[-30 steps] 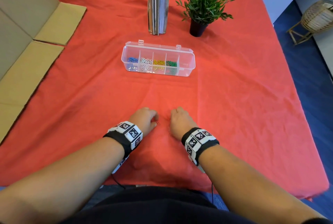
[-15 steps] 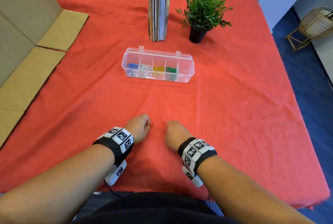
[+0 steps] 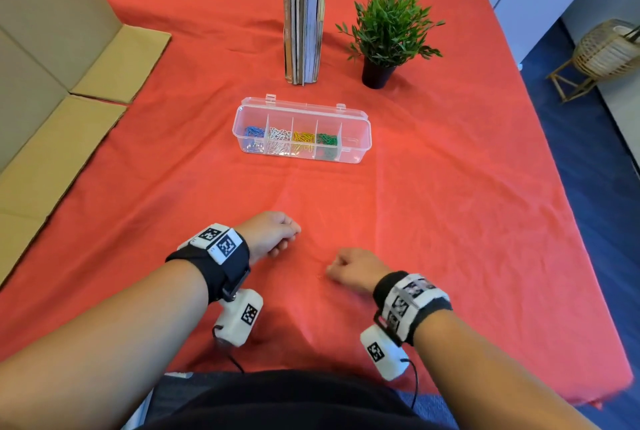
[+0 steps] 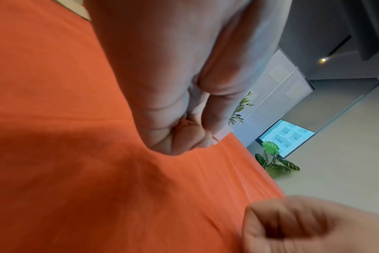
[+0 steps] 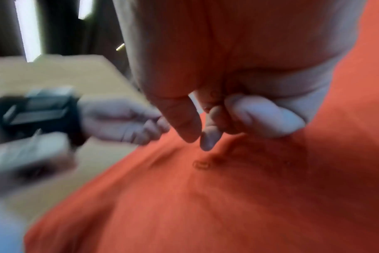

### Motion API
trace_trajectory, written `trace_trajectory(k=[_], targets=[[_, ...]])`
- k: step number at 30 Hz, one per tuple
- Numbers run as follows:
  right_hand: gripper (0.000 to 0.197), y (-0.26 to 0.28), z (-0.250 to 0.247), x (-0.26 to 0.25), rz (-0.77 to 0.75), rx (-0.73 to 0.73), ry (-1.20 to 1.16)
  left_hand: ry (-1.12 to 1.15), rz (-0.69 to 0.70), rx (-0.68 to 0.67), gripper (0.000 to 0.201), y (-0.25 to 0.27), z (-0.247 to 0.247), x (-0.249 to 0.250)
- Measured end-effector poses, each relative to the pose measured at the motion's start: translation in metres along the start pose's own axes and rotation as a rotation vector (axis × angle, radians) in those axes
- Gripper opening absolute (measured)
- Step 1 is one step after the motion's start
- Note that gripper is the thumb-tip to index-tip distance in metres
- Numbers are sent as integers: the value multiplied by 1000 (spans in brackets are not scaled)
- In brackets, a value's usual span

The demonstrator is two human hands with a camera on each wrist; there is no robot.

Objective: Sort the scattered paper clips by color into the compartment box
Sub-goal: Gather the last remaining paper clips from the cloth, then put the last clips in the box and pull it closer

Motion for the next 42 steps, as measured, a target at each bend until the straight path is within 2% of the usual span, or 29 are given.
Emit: trace_trajectory(k=[2,5,10,15,20,23,27,29,31,34,38,42], targets=[[24,2,8,-13,-124,87,351,-31,25,20,21,-6,-5,5],[36,4,22,-23,-203,166,519,-53,35,68,24,-14,-15,19],[37,-5,21,-16,-219,77,531,-11,67,83,24,-28,-20,67],[34,0,15,-22,-311,104,567,23,117,118,27,-48,-18,117],[34,8,28,-33,-412,90,707,33,107,126,28,-67,-8,141],[33,2,29,-26,-346,2,611,68,89,152,30,-76,3,154],[22,-9,6,-13,-271,-107,267,158,81,171,30,-88,15,173],[11,-18,-17,0,-161,-97,-40,178,85,171,25,-90,19,184],[20,-26,-40,15,-57,-55,-353,118,119,205,22,-97,21,192],[27,-33,-73,32,52,76,-694,59,147,236,37,-101,22,199],[24,-47,-116,35,57,195,-739,-46,172,266,39,-100,15,198],[18,-64,-169,8,-2,319,-561,-201,256,433,36,-95,-22,180]])
Point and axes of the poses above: each hand's wrist, its own y-axis away from the middle knuckle, its own z-axis out of the palm, x = y × z, the point moved 6 cm from there along -y, towards the middle knuckle, and after that the axes turned 2 degrees about x, right-handed, at the moved point
